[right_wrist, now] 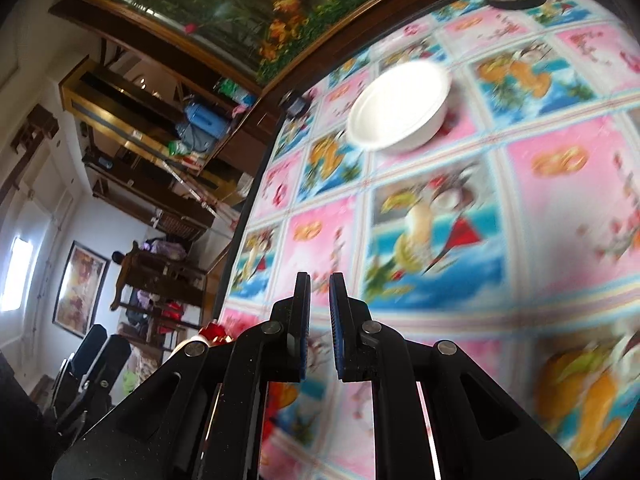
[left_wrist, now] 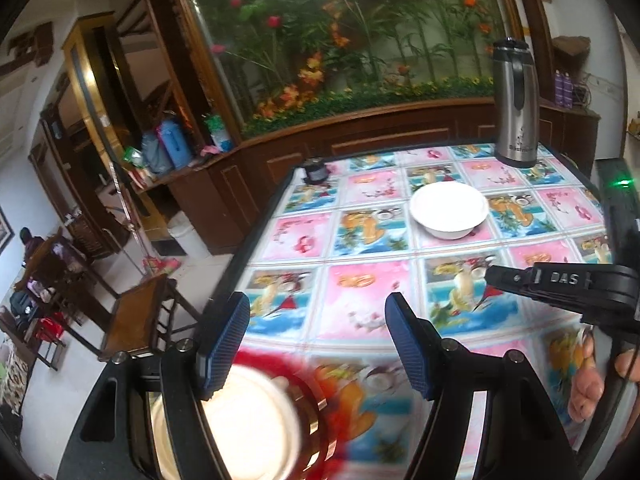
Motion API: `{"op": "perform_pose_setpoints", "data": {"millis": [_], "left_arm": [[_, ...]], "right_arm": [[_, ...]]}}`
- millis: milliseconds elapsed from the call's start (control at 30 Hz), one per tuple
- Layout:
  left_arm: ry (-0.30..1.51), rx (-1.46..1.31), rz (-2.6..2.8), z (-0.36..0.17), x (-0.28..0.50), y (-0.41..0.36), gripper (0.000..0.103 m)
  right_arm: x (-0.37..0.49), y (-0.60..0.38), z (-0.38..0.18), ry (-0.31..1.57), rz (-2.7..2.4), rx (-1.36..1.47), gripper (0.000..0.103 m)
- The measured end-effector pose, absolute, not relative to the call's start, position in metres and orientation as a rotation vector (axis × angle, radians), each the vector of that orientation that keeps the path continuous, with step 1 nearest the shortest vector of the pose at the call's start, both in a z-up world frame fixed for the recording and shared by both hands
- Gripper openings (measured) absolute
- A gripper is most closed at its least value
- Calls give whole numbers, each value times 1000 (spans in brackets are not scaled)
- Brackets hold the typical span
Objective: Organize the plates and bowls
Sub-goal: 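Move both grippers to the small white bowl beside the thermos, then close both grippers on the rim of the small white bowl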
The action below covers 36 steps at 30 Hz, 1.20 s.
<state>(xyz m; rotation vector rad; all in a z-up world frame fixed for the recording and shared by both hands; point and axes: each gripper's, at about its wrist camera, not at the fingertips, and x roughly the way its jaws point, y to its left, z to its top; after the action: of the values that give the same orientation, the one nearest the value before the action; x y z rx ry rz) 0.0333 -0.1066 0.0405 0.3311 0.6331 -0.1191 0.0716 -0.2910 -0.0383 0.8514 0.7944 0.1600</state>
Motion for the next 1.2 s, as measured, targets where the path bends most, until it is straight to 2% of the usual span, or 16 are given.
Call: {"op": "perform_pose_setpoints", "data": {"millis": [167,200,267,300,667,1200], "left_arm": [[791,216,-162,28,104,-131,70],[816,199,-161,24,114,-134,70],[890,141,-139,12,149,-143,70],[905,124,-137,9,158,-144,70],[1031,84,-65,-22,256,-186,71],[1134,38,-115,-64,282,-214,71]], "right_arm": [[88,-340,-35,787,115,877,11],[93,-349,-36,785,104,881,14],[106,-367,-39,788,87,896,29],[112,-375,-42,786,81,916,30],[177,-413,-73,831,12,984,30],[194,-403,-91,815,-14,979,30]]}}
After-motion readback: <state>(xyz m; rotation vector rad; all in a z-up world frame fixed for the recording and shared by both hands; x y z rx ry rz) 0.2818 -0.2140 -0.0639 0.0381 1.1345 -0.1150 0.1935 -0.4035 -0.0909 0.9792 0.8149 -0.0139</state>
